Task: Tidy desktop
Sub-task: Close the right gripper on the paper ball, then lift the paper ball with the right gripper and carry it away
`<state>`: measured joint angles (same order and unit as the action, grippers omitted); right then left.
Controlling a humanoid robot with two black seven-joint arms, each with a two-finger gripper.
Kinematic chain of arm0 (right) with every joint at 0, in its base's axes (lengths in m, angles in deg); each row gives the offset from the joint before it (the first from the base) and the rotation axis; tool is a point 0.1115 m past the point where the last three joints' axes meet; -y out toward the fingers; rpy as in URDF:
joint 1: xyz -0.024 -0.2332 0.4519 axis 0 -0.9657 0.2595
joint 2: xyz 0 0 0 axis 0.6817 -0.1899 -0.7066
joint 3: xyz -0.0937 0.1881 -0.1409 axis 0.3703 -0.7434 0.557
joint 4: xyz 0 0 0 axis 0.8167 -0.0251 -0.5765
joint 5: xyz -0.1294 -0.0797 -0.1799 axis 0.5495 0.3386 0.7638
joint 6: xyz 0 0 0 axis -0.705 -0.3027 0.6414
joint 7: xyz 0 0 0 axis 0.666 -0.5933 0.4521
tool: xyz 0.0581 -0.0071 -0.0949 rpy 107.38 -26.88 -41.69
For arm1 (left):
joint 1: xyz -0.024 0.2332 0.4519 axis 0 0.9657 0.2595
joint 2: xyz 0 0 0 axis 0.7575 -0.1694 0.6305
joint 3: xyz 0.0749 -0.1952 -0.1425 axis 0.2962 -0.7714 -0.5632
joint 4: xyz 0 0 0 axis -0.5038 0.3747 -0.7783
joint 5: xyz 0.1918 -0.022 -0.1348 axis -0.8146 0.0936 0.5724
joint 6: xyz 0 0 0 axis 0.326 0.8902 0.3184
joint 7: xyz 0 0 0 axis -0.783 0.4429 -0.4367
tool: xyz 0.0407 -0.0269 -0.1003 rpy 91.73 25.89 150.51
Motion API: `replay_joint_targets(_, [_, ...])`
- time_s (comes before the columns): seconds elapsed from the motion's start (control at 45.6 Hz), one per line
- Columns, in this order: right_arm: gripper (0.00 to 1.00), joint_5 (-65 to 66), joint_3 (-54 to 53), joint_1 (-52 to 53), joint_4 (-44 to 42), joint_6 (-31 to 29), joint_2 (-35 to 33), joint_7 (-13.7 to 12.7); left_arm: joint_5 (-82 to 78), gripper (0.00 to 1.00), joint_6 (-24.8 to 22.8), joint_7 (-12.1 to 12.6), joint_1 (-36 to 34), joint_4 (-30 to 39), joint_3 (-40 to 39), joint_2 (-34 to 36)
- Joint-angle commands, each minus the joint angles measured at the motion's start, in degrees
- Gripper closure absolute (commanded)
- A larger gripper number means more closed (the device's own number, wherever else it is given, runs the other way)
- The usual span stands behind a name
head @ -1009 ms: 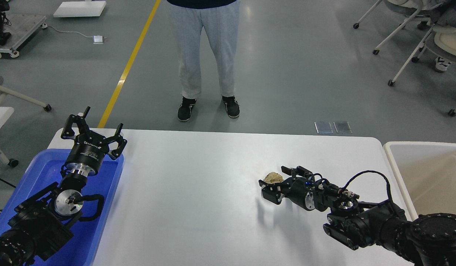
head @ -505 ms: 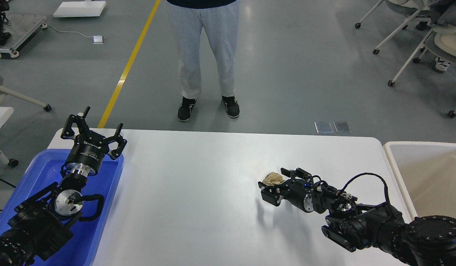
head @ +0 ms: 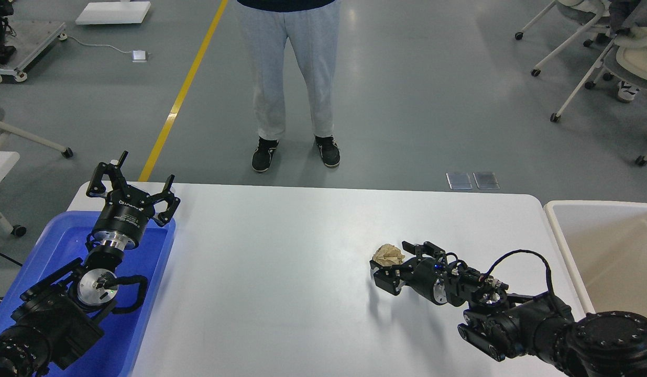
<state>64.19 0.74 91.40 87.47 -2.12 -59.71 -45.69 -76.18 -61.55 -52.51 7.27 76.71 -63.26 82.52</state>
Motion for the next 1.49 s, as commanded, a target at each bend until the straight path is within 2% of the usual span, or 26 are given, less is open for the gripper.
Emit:
replay_joint_targets(0.0, [0.16,0.0,0.1,-0.2,-1.3,-0.4,0.1,0.0,0.0,0.00,0.0,0.0,0.0,0.0,0.0,0.0])
replay_joint_targets(0.066, [0.27,0.0,0.2,-0.2,-1.3,-0.5,0.1,0.0,0.0,0.00,0.0,0.0,0.0,0.0,0.0,0.0])
replay_joint_targets(0.11, [0.38,0.0,0.5,-0.2,-1.3,-0.5,0.1,0.0,0.0,0.00,0.0,0.0,0.0,0.0,0.0,0.0])
replay_joint_targets(0.197, [0.46,-0.2,1.6,-0.2,-1.2,-0.6,0.1,0.0,0.0,0.00,0.0,0.0,0.0,0.0,0.0,0.0])
replay_joint_targets(0.307, [0.62,-0.6,2.7,-0.3,-1.1,-0.6,0.1,0.0,0.0,0.00,0.0,0.0,0.0,0.0,0.0,-0.1])
replay_joint_targets(0.417, [1.00,-2.5,4.3,-0.4,-1.1,-1.0,0.1,0.8,0.0,0.00,0.0,0.0,0.0,0.1,0.0,-0.1])
replay_joint_targets(0.68, [1.00,-6.9,6.2,0.4,-1.0,-1.5,0.1,2.6,0.0,0.00,-0.1,0.0,0.0,0.0,0.0,0.0])
replay_joint_targets(1.053, [1.00,-13.2,6.1,1.6,0.4,-2.0,0.1,3.3,0.0,0.00,-0.1,0.0,0.0,0.0,0.0,0.0])
replay_joint_targets(1.163, [1.00,-14.7,6.0,4.2,5.0,-5.3,0.1,4.8,0.0,0.00,-0.1,0.0,0.0,0.0,0.0,0.0])
replay_joint_targets(1.47, [1.00,-20.1,5.7,14.9,21.3,-11.5,-12.0,4.9,0.0,0.00,-0.1,0.0,0.0,0.0,0.0,0.0])
